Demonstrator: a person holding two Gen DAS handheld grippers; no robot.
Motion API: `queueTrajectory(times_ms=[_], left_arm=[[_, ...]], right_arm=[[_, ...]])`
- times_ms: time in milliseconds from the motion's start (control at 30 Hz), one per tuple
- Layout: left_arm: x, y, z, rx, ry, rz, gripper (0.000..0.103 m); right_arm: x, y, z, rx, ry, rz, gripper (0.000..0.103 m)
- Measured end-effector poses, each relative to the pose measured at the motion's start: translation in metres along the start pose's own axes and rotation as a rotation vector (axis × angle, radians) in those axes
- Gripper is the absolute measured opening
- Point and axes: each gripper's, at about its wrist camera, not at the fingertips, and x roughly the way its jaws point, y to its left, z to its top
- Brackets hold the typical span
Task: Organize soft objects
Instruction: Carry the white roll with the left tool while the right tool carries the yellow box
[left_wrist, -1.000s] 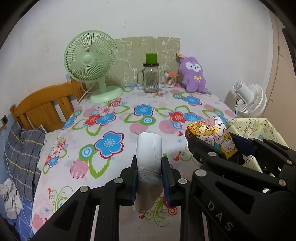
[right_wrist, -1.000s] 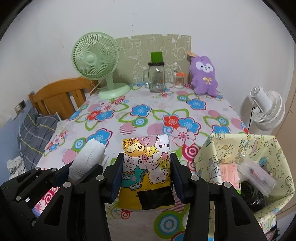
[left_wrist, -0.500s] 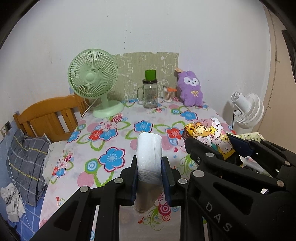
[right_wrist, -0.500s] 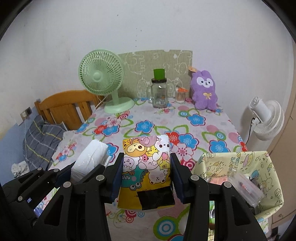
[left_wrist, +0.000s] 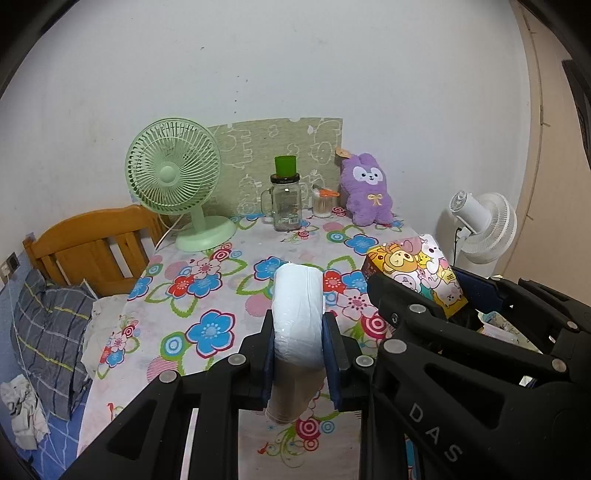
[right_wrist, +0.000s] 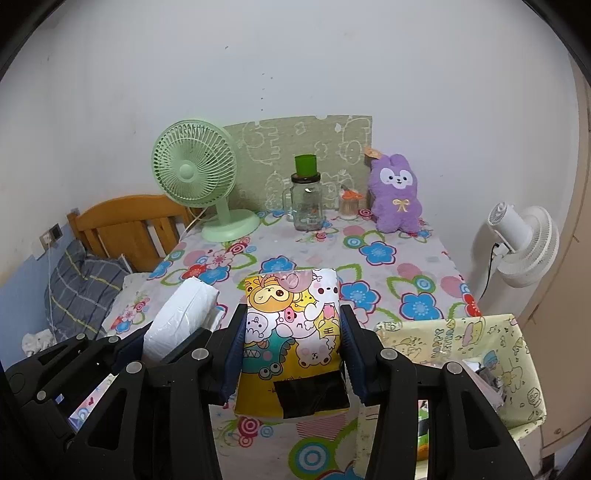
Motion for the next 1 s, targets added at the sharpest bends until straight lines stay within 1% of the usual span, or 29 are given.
queueTrajectory(times_ms=[267, 1000], left_arm=[[0.002, -0.019, 0.002, 0.021, -0.018, -0.024, 0.022], [0.015, -0.064, 0.004, 0.047, -0.009, -0.078, 0.022]], right_arm=[[-0.006, -0.018, -0.003, 0.008, -0.019, -0.022, 0.051], [-0.008, -0.065, -0.009, 0.038, -0.013, -0.081, 0.051]])
